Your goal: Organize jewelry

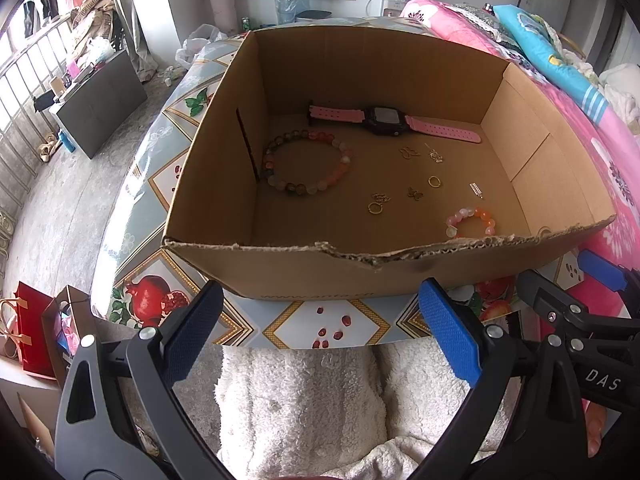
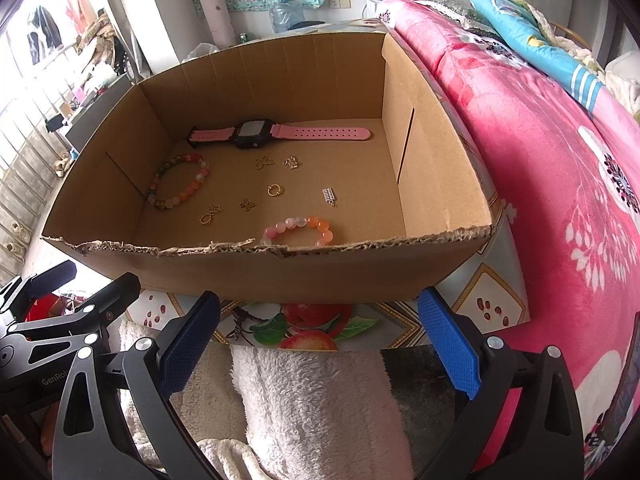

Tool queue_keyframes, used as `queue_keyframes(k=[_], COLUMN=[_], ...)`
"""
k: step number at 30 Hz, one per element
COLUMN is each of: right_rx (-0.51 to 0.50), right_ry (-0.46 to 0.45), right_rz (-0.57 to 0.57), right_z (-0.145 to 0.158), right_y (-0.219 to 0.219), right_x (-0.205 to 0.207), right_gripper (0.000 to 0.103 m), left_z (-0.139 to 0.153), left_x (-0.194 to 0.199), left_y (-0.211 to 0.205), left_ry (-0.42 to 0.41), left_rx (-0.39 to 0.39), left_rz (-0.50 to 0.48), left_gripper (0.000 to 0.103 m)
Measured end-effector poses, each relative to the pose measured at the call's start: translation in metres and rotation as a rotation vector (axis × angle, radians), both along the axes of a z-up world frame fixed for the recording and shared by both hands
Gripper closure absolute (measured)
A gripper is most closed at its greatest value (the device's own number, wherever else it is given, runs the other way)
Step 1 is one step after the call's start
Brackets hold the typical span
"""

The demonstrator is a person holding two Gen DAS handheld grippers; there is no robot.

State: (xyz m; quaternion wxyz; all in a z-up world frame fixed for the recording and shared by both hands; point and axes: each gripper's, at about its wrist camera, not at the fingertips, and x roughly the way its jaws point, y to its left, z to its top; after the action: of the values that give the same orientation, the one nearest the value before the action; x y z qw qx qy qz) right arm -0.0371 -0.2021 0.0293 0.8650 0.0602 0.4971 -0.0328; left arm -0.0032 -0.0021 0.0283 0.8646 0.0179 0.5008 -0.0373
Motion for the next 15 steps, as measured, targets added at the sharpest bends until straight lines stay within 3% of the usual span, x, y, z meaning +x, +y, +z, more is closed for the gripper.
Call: queue_keyframes(k=[15], right_rx=[0.002], right_ry=[0.003], right_rz=[-0.005], right_z=[-0.0003], right_y=[-0.0026], right_x=[-0.0016], right_gripper=[0.007], left_z=[-0.0002], left_x=[0.0004], left_y=[-0.0009], left_ry=[0.002], left_rx=[-0.001], left_rz=[0.001], left_gripper=[0.009])
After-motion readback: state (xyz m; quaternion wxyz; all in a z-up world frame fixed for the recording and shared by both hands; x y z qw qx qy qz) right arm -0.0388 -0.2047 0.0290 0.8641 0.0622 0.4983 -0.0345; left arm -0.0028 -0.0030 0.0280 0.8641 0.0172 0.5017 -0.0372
